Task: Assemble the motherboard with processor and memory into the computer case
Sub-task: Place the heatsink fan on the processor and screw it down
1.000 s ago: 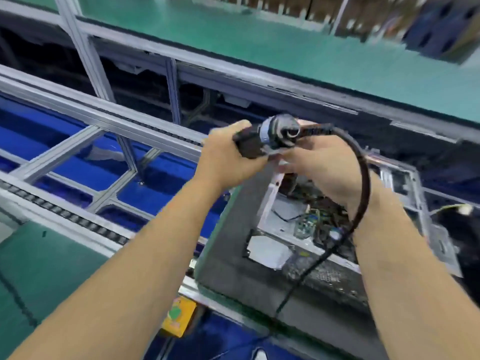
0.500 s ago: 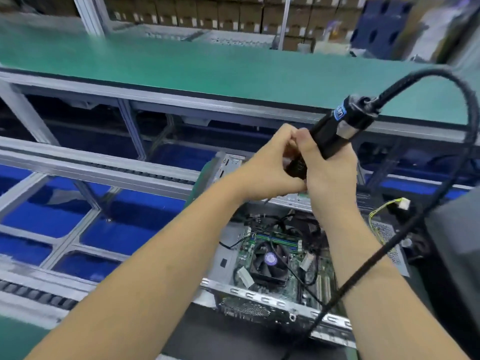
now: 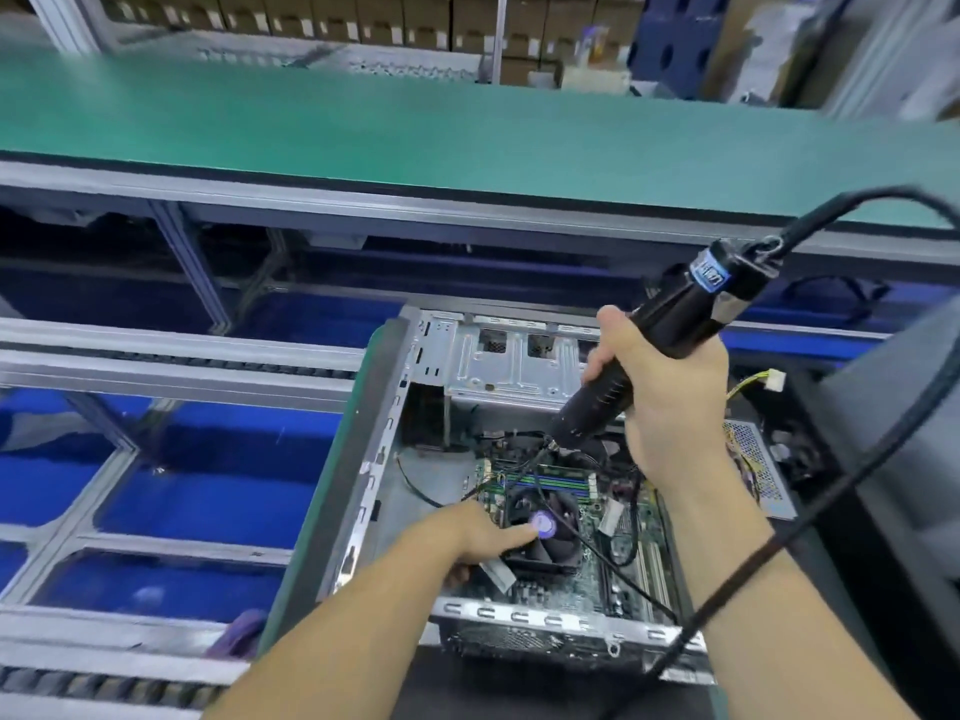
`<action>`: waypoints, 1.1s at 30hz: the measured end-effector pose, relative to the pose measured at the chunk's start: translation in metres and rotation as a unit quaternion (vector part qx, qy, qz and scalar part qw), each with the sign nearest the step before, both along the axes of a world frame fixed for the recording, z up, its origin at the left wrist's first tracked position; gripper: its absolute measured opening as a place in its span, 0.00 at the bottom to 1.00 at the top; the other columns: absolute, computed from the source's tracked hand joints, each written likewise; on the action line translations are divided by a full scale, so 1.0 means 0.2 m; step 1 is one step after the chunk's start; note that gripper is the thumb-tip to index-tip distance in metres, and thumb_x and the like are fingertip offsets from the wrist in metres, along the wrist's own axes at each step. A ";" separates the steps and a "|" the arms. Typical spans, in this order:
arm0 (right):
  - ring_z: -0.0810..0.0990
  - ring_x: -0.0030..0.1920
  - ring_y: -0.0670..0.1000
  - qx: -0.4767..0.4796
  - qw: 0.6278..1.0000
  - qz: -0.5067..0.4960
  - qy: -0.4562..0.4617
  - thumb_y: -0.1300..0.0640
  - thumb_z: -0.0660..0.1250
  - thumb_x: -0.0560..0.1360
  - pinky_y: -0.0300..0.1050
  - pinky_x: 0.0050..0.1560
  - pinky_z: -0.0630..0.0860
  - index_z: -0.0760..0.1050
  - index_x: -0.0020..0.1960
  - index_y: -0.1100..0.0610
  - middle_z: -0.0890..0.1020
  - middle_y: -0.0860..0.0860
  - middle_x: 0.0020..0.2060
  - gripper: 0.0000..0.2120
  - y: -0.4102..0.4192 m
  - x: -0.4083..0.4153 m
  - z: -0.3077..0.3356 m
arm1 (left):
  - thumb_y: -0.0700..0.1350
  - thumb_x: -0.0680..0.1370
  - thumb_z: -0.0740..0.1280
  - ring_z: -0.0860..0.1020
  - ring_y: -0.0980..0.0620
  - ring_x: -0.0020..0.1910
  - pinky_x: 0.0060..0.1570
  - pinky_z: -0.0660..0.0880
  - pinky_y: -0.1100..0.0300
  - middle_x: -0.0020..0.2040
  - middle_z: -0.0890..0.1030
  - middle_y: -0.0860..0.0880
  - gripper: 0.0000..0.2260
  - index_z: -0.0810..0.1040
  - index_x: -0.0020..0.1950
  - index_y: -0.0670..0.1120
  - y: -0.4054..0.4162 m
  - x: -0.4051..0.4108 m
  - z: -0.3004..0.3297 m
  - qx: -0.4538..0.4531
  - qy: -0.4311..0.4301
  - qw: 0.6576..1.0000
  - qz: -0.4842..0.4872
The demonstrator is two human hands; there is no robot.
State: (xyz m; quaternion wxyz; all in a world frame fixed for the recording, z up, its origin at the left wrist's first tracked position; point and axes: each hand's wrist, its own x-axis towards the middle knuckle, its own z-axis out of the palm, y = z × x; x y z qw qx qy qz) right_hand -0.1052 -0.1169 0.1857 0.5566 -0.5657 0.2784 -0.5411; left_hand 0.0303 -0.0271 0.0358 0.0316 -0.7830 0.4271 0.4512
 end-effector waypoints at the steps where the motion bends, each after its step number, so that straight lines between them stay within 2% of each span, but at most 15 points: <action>1: 0.77 0.31 0.56 0.004 1.000 0.005 0.006 0.48 0.77 0.69 0.54 0.41 0.79 0.77 0.34 0.48 0.78 0.52 0.28 0.11 0.01 0.01 -0.01 | 0.79 0.68 0.59 0.77 0.47 0.36 0.37 0.74 0.58 0.42 0.78 0.45 0.43 0.78 0.55 0.39 0.00 0.00 0.00 0.007 0.014 1.000 0.002; 2: 0.77 0.31 0.56 0.010 1.000 0.009 0.009 0.48 0.76 0.69 0.52 0.41 0.79 0.77 0.34 0.49 0.78 0.52 0.27 0.11 0.02 0.03 -0.02 | 0.79 0.67 0.60 0.78 0.46 0.40 0.40 0.75 0.56 0.48 0.79 0.44 0.47 0.75 0.63 0.38 0.00 0.00 -0.01 0.010 0.028 0.999 0.014; 4: 0.77 0.31 0.55 0.009 1.000 0.010 0.023 0.49 0.75 0.69 0.49 0.39 0.78 0.76 0.34 0.53 0.78 0.55 0.27 0.12 0.02 0.05 -0.04 | 0.79 0.66 0.62 0.80 0.45 0.43 0.40 0.77 0.56 0.56 0.80 0.43 0.49 0.71 0.69 0.39 0.00 0.00 -0.02 0.014 0.050 0.998 0.041; 6: 0.76 0.31 0.54 -0.001 0.999 0.007 0.050 0.48 0.75 0.69 0.49 0.39 0.77 0.76 0.32 0.54 0.79 0.56 0.27 0.14 0.02 0.08 -0.06 | 0.79 0.65 0.62 0.81 0.45 0.45 0.44 0.80 0.54 0.58 0.80 0.43 0.49 0.72 0.68 0.40 0.00 0.01 -0.03 0.009 0.052 0.998 0.043; 9: 0.76 0.31 0.54 -0.008 0.998 0.003 0.068 0.48 0.74 0.70 0.52 0.41 0.76 0.76 0.31 0.53 0.79 0.55 0.27 0.14 0.01 0.10 -0.09 | 0.81 0.65 0.58 0.80 0.43 0.53 0.57 0.78 0.49 0.63 0.78 0.43 0.50 0.73 0.67 0.40 -0.01 0.01 -0.06 0.008 0.022 1.000 0.008; 14: 0.77 0.32 0.55 -0.002 0.998 -0.001 0.068 0.49 0.75 0.71 0.54 0.41 0.78 0.77 0.33 0.54 0.80 0.55 0.28 0.13 0.00 0.09 -0.11 | 0.82 0.64 0.54 0.78 0.42 0.58 0.62 0.74 0.46 0.68 0.74 0.43 0.52 0.73 0.67 0.40 -0.02 0.02 -0.08 0.023 0.007 0.999 -0.025; 19: 0.78 0.31 0.54 0.001 0.998 -0.004 0.060 0.49 0.75 0.71 0.49 0.40 0.79 0.78 0.33 0.52 0.80 0.54 0.28 0.12 0.00 0.09 -0.10 | 0.83 0.62 0.55 0.79 0.42 0.54 0.59 0.76 0.46 0.64 0.78 0.42 0.54 0.72 0.67 0.39 -0.02 0.03 -0.08 0.031 0.014 0.999 -0.012; 28: 0.78 0.30 0.53 0.004 0.999 0.001 0.047 0.49 0.75 0.70 0.47 0.38 0.79 0.78 0.33 0.49 0.79 0.53 0.27 0.10 0.01 0.09 -0.05 | 0.82 0.63 0.56 0.76 0.43 0.60 0.63 0.74 0.47 0.69 0.74 0.44 0.54 0.70 0.71 0.40 -0.02 0.04 -0.07 0.029 0.019 0.999 -0.019; 33: 0.76 0.31 0.54 -0.003 0.998 0.004 0.064 0.49 0.75 0.70 0.46 0.36 0.77 0.77 0.33 0.51 0.79 0.55 0.27 0.11 0.00 0.10 -0.04 | 0.83 0.61 0.56 0.76 0.43 0.60 0.63 0.74 0.48 0.69 0.74 0.44 0.56 0.69 0.72 0.41 -0.02 0.04 -0.06 0.030 0.021 0.999 -0.016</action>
